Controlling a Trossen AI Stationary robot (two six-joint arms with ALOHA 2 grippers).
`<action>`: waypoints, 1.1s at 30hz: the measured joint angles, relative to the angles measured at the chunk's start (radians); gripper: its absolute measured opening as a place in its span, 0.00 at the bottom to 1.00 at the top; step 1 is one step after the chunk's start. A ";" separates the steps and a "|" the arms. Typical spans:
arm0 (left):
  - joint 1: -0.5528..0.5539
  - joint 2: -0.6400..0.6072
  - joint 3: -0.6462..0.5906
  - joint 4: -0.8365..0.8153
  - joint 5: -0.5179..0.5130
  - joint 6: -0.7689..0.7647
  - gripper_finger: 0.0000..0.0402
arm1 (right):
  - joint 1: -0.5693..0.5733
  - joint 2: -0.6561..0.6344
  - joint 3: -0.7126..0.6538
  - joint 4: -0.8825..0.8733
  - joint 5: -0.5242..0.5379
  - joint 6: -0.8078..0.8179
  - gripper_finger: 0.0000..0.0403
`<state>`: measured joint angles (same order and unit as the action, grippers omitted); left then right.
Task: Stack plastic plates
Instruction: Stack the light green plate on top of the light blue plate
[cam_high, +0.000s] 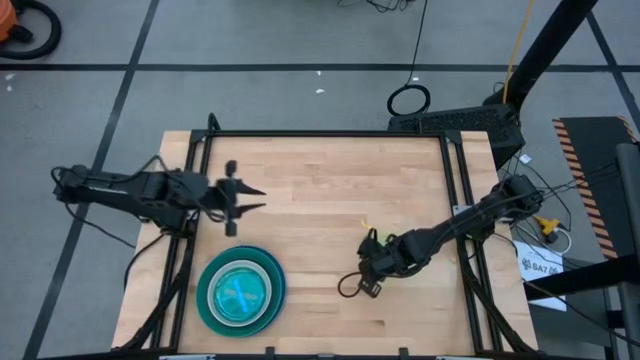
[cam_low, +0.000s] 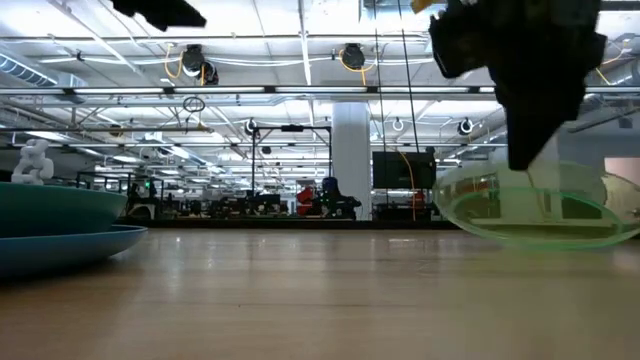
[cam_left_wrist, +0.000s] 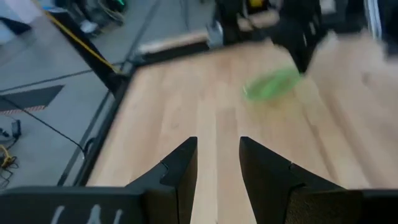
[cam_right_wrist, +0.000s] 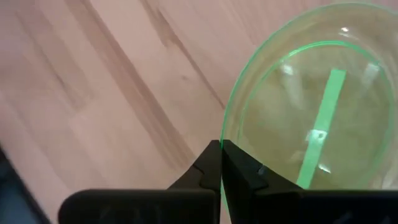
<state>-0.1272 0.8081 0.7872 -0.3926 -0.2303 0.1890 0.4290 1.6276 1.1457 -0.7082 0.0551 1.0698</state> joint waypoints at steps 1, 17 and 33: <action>0.000 -0.027 0.000 0.004 -0.006 -0.026 0.32 | -0.005 0.000 0.011 0.000 0.001 -0.009 0.00; -0.130 -0.269 0.002 -0.032 -0.008 -0.176 0.32 | -0.078 0.126 0.311 -0.004 0.051 -0.222 0.00; -0.243 -0.295 0.001 -0.052 -0.008 -0.172 0.32 | -0.095 0.494 0.937 -0.106 0.052 -0.581 0.00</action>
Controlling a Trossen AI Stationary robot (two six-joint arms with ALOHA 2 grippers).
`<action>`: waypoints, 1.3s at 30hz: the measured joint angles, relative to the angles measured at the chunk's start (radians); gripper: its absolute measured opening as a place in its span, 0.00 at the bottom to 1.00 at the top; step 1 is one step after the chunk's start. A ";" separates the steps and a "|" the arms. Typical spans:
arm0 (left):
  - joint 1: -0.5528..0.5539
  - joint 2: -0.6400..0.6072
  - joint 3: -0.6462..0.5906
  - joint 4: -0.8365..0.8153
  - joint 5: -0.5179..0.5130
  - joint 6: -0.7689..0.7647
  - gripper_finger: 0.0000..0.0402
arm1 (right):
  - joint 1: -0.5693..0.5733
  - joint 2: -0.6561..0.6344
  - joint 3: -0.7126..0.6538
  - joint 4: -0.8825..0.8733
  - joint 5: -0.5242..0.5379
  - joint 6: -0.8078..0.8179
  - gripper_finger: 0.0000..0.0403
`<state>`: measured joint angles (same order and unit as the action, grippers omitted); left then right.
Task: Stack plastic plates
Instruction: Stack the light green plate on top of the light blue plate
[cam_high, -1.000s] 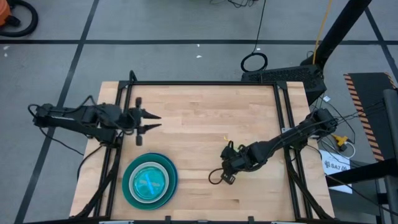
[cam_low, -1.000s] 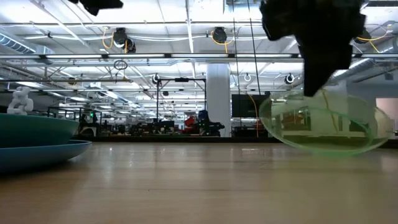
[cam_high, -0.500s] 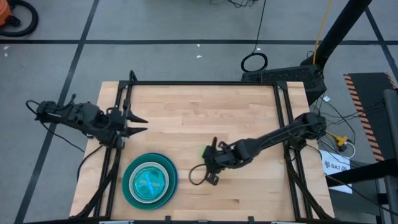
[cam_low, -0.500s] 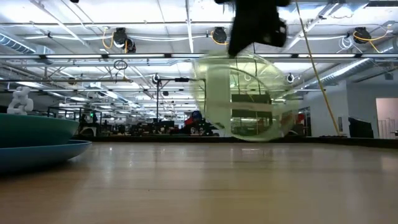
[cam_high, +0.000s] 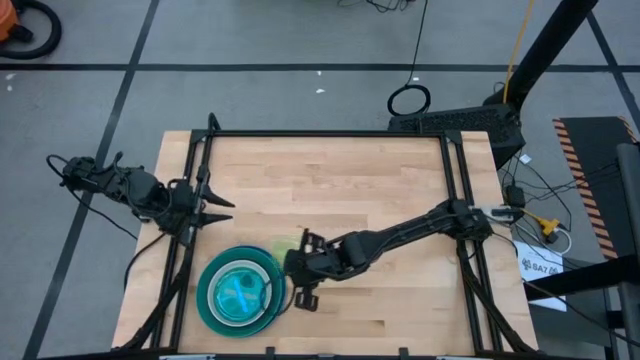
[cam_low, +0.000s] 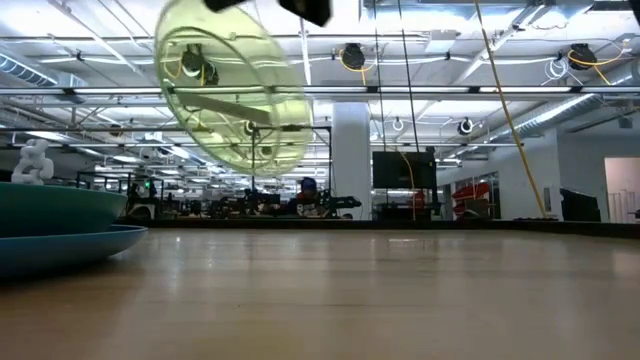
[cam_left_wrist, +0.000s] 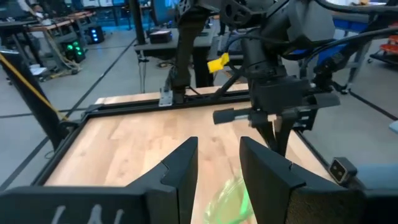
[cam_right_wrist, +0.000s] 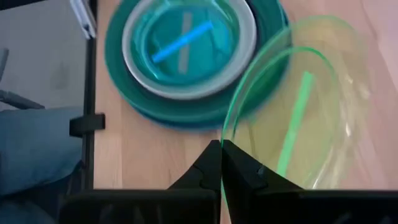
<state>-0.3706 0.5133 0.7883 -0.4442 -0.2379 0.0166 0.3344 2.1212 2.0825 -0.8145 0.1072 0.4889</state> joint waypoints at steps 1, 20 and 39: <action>-0.006 0.000 0.000 0.000 0.000 0.000 0.32 | 0.001 0.022 0.036 -0.003 0.001 -0.023 0.00; -0.234 0.012 -0.001 0.030 0.000 -0.028 0.32 | 0.053 0.172 0.268 0.215 0.080 -0.492 0.00; -0.339 0.017 -0.002 0.053 -0.009 0.024 0.32 | 0.116 0.376 0.266 0.289 0.279 -1.527 0.00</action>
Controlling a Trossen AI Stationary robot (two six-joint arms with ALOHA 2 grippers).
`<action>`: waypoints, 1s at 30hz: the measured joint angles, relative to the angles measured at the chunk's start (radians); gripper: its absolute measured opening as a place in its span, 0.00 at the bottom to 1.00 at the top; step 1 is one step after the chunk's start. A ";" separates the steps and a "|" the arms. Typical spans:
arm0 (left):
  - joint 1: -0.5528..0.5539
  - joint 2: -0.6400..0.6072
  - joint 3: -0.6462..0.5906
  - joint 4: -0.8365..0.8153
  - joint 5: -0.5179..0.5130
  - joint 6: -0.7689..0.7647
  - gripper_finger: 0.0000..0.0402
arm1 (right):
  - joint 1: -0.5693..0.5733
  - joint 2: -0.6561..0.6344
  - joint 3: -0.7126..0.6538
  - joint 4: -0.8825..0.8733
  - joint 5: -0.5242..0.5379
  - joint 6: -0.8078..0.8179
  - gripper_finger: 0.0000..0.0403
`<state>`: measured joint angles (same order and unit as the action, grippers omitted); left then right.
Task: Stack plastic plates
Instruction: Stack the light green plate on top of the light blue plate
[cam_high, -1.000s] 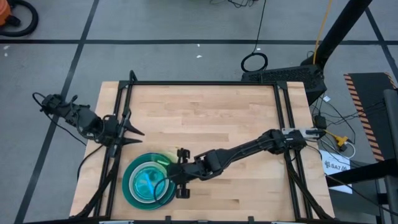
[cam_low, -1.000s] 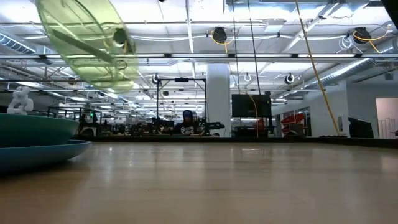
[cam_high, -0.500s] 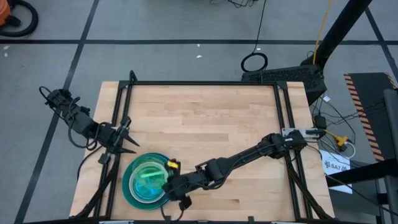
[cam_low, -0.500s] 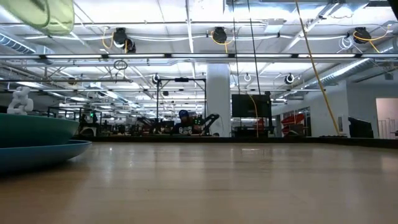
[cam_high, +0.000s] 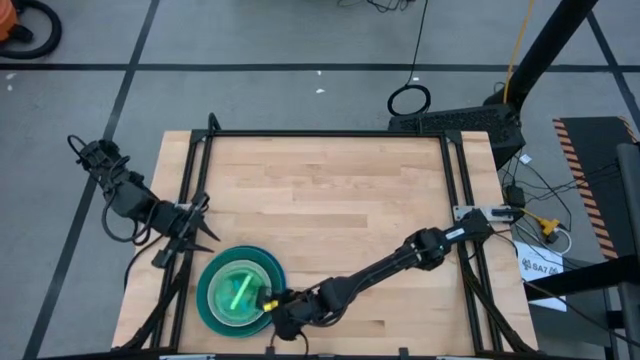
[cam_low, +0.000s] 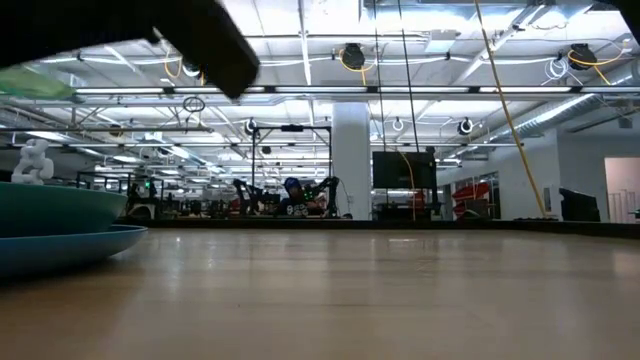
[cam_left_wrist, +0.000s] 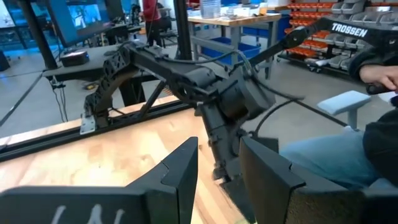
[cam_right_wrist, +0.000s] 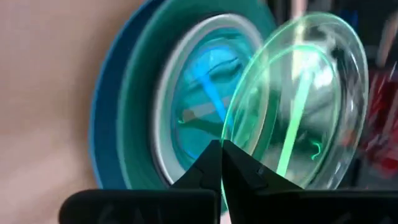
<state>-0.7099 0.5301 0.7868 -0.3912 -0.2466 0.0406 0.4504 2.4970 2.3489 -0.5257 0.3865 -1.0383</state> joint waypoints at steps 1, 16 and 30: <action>-0.002 0.000 0.000 0.000 0.000 0.000 0.32 | 0.003 0.006 0.000 -0.003 0.010 -0.073 0.00; -0.013 0.000 0.000 0.000 0.000 0.014 0.32 | -0.023 0.024 0.000 -0.040 -0.093 -0.151 0.00; -0.013 0.000 0.000 0.000 0.000 0.037 0.32 | -0.054 0.024 0.000 -0.051 -0.129 -0.021 0.00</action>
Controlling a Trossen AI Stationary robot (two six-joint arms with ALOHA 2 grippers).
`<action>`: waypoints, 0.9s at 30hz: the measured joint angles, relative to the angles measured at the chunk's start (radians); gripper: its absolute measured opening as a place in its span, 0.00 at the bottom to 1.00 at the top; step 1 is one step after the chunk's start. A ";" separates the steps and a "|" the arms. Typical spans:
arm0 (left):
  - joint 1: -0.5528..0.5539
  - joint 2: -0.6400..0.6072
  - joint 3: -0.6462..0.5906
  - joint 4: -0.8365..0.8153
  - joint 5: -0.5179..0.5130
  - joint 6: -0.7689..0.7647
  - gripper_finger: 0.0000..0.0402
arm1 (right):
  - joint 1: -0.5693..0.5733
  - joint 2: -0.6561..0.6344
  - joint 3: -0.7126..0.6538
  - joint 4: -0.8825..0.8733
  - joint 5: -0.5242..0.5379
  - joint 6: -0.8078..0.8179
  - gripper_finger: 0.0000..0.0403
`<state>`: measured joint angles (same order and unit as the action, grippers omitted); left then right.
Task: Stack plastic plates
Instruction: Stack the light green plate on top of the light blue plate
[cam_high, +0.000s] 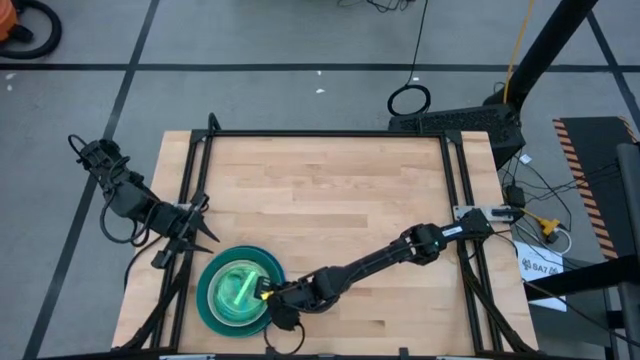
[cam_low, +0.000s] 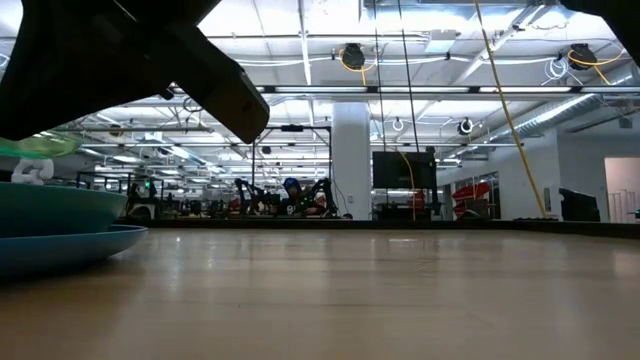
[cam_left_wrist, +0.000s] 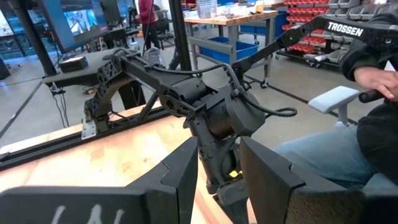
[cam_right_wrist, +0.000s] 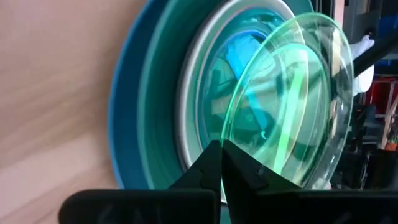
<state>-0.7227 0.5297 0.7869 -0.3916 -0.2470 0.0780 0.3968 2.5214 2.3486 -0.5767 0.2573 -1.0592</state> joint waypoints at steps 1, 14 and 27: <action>0.000 -0.001 0.000 0.000 0.000 0.003 0.32 | 0.000 0.000 0.000 0.000 -0.001 0.000 0.00; 0.000 -0.001 0.000 0.000 -0.025 0.015 0.32 | -0.011 0.000 0.000 0.004 0.000 0.055 0.12; 0.000 -0.001 0.000 0.000 -0.026 0.015 0.32 | -0.009 0.000 0.000 0.118 0.066 0.051 0.27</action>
<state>-0.7227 0.5289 0.7872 -0.3912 -0.2729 0.0929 0.3876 2.5217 2.3486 -0.4591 0.3233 -1.0077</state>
